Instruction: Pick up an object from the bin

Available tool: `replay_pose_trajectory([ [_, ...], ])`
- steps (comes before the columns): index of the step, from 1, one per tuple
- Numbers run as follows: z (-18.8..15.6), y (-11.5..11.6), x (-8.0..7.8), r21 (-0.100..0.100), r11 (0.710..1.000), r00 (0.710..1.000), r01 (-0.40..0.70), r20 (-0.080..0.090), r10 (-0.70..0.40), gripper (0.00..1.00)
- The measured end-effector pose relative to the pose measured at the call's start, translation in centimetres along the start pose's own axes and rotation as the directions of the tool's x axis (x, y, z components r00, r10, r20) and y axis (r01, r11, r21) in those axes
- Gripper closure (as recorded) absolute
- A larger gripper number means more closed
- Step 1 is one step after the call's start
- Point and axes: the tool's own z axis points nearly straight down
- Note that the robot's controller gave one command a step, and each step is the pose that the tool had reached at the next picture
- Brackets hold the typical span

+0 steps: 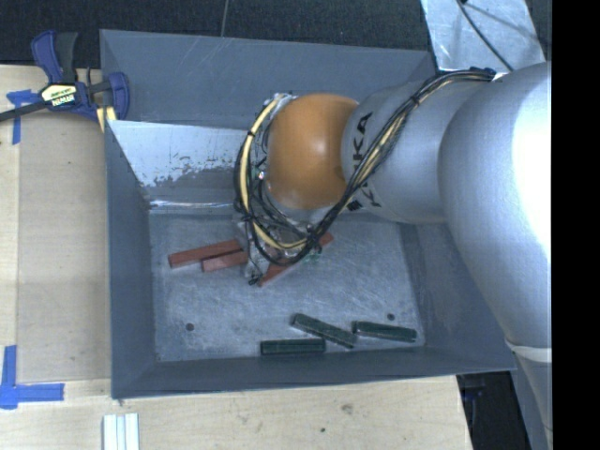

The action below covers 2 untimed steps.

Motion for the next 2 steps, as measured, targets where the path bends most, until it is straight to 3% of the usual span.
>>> replay_pose_trajectory([
  [2, -0.65, -0.01, 0.08, 0.000, 1.000, 1.000, 0.000, -0.008, 0.000, 1.00],
])
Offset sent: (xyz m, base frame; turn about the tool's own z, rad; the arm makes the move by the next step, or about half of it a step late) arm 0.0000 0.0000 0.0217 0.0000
